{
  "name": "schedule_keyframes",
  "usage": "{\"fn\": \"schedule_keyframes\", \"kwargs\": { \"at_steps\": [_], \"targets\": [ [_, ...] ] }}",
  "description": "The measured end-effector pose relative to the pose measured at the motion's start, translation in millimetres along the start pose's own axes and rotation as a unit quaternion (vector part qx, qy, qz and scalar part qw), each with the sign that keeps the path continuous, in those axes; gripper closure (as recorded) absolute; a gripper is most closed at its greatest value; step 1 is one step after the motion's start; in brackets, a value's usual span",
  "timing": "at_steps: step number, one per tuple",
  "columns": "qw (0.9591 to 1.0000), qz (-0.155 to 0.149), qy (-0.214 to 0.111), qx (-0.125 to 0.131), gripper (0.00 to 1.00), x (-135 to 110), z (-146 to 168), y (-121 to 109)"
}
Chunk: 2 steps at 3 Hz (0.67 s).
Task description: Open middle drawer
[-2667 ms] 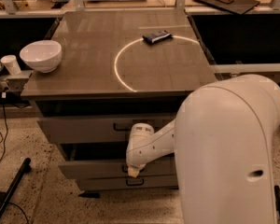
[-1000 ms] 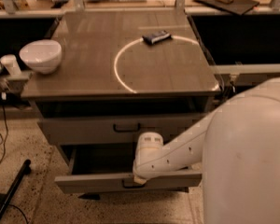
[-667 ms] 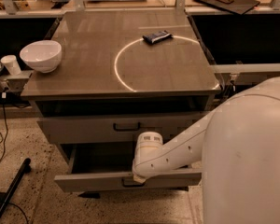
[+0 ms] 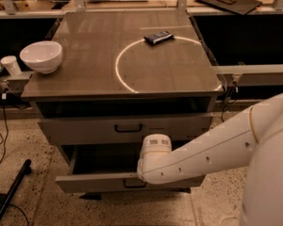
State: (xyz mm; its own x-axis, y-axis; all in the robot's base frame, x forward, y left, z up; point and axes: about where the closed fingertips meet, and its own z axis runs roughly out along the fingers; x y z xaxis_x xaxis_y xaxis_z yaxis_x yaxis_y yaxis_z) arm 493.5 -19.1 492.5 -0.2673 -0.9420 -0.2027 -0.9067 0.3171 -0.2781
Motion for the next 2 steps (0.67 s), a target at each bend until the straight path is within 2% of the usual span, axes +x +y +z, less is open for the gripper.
{"fn": "schedule_keyframes", "kwargs": {
  "at_steps": [1, 2],
  "targets": [
    [0.9999, -0.002, -0.006, 0.009, 0.3, 2.4, -20.2, 2.2],
    [0.9999, -0.003, -0.007, 0.012, 0.24, 2.3, -23.3, 1.6]
  ]
}}
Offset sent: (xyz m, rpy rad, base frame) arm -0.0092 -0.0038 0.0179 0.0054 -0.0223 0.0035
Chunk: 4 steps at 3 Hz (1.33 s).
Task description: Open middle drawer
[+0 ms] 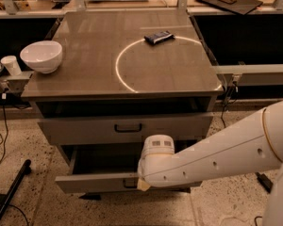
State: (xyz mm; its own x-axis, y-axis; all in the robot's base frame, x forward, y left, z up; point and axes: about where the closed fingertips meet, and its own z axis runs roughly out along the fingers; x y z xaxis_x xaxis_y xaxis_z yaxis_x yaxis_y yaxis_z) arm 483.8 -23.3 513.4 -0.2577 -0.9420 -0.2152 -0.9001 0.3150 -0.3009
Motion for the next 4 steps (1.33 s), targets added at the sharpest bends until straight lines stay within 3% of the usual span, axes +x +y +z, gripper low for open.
{"fn": "schedule_keyframes", "kwargs": {
  "at_steps": [1, 2, 4],
  "targets": [
    [1.0, -0.002, -0.002, 0.001, 0.0, -0.8, 0.3, 0.3],
    [1.0, -0.001, 0.0, 0.001, 0.0, -1.5, 1.9, 1.3],
    [1.0, -0.001, 0.0, 0.001, 0.42, -1.5, 1.9, 1.3]
  ]
}}
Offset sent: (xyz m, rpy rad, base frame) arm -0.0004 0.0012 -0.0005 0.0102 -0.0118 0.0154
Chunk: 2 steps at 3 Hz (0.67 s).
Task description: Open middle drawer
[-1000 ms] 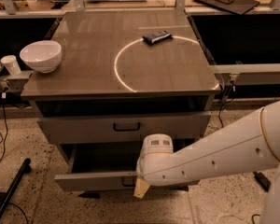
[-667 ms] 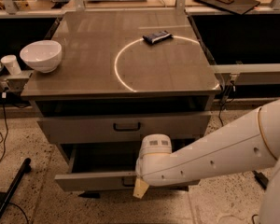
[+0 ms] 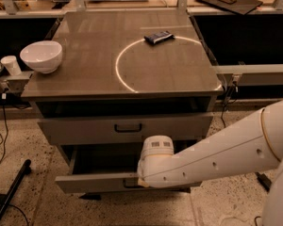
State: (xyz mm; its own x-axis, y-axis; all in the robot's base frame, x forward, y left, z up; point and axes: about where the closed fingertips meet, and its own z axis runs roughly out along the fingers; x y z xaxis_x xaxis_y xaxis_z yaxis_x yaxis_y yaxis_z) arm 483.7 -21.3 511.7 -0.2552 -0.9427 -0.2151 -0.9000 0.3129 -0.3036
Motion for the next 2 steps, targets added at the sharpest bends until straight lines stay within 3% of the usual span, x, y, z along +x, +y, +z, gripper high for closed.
{"fn": "schedule_keyframes", "kwargs": {
  "at_steps": [2],
  "targets": [
    [1.0, -0.001, 0.001, 0.002, 0.89, -1.1, 1.7, 0.4]
  ]
}}
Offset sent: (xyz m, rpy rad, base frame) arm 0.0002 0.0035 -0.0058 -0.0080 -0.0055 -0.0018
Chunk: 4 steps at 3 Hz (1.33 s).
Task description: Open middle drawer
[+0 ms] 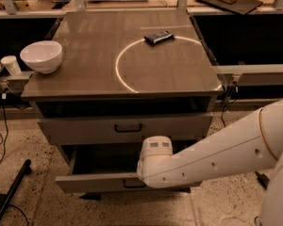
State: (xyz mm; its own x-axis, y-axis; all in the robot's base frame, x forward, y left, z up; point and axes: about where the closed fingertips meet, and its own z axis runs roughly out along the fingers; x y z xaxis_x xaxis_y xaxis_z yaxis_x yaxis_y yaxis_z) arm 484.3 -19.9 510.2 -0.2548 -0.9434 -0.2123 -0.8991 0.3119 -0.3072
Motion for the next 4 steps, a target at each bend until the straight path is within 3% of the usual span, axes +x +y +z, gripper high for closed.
{"fn": "schedule_keyframes", "kwargs": {
  "at_steps": [1, 4],
  "targets": [
    [1.0, -0.004, 0.005, 0.006, 1.0, -2.2, 5.4, -1.8],
    [0.9964, -0.036, 0.068, 0.036, 1.0, 1.2, 49.6, -15.7]
  ]
}}
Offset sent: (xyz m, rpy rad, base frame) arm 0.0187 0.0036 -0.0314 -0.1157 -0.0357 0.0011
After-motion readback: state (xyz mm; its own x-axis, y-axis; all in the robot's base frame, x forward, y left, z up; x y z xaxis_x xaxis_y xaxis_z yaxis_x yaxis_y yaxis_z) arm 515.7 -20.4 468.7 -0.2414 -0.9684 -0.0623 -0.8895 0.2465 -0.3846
